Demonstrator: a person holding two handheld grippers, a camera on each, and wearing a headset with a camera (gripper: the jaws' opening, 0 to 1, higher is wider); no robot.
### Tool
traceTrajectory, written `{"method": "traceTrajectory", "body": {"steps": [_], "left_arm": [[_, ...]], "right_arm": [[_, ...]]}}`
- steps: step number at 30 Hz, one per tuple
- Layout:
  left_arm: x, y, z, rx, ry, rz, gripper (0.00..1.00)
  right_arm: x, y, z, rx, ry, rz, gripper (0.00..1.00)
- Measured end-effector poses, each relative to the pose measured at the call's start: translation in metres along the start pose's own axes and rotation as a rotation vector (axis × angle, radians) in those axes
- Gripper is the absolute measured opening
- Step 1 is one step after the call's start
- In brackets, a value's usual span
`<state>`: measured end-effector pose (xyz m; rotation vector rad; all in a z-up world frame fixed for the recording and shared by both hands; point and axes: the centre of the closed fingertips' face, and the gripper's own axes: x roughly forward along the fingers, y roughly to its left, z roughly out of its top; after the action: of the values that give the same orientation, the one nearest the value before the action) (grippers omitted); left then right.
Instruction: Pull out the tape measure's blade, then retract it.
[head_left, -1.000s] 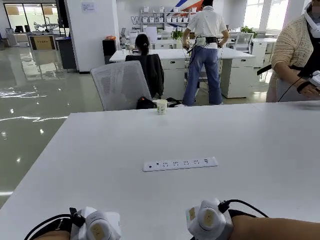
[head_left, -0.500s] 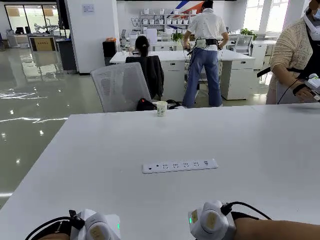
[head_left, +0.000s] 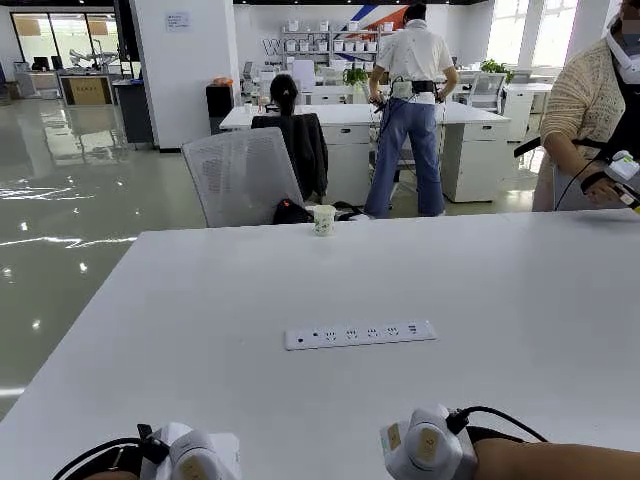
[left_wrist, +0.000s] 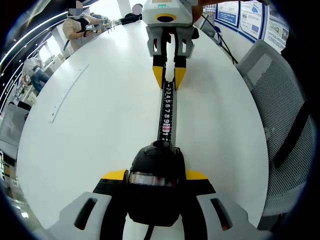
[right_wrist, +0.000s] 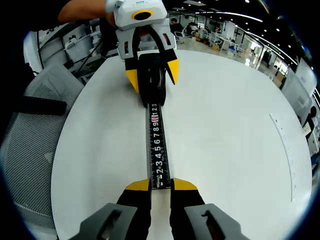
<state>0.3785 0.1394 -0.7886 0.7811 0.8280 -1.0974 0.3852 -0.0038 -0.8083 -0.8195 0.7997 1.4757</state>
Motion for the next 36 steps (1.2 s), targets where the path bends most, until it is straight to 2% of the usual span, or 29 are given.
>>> {"method": "traceTrajectory", "body": {"steps": [36], "left_arm": [[0.000,0.001,0.000,-0.004,-0.001,0.002,0.36]], "right_arm": [[-0.010,-0.002,-0.016,0.010,0.008,-0.008,0.11]]}}
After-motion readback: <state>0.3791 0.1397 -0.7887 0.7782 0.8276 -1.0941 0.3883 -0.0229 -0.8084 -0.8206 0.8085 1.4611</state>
